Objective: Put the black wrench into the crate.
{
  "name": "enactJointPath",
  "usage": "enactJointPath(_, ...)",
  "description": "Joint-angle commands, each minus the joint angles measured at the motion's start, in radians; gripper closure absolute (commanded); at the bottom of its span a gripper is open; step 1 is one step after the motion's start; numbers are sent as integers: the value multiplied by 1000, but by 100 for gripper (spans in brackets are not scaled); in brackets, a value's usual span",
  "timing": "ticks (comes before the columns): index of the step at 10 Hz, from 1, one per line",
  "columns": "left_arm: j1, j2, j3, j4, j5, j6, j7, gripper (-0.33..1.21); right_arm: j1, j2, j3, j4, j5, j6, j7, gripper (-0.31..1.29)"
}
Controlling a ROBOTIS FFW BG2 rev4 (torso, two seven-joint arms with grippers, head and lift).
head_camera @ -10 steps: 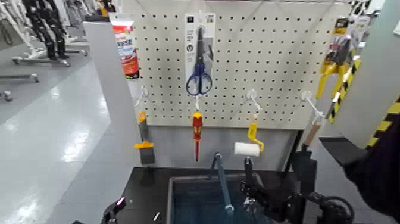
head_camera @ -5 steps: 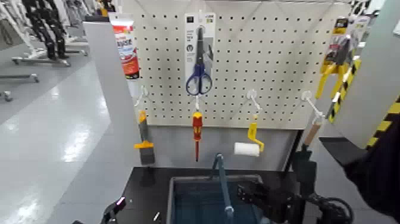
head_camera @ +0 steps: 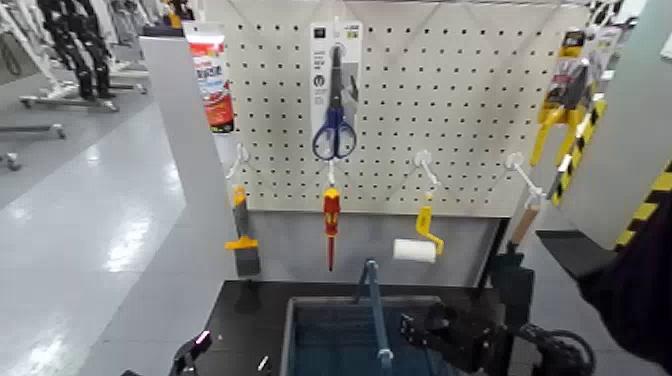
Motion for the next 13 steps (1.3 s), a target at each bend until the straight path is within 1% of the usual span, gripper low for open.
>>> enactJointPath(1,0,0,0,0,0,-1,0,9,6,0,-1,-9,-3,-24,-3,8)
enactJointPath(2,0,0,0,0,0,-1,0,9,21,2,-1,-20,-3,-71,-22,9)
enactJointPath(3,0,0,2,0,0,-1,0,9,52,2,2,-45,5,-137,-74,10)
enactJointPath(4,0,0,2,0,0,-1,0,9,98,0,10,-71,32,-229,-132,10)
enactJointPath(5,2,0,2,0,0,1,0,9,147,0,18,-83,36,-317,-184,11)
enactJointPath(6,2,1,3,0,0,1,0,9,203,5,21,-97,39,-390,-245,13)
enactJointPath(7,3,0,5,0,0,-1,0,9,276,5,44,-121,37,-473,-359,13)
enactJointPath(8,3,0,5,0,0,-1,0,9,335,3,48,-141,43,-528,-423,13)
enactJointPath(9,5,-2,6,-2,0,-1,0,9,394,-12,65,-161,59,-587,-528,13)
enactJointPath(10,8,-2,6,-3,-2,-1,0,9,440,-17,71,-173,62,-631,-584,13)
enactJointPath(11,9,-2,8,-3,-2,-1,0,9,475,-11,81,-177,89,-669,-603,13)
enactJointPath(12,9,-2,8,-5,-2,-1,0,9,510,-14,105,-178,95,-686,-626,13)
enactJointPath(13,14,-5,11,-6,-2,1,0,10,546,-18,127,-178,103,-735,-689,13)
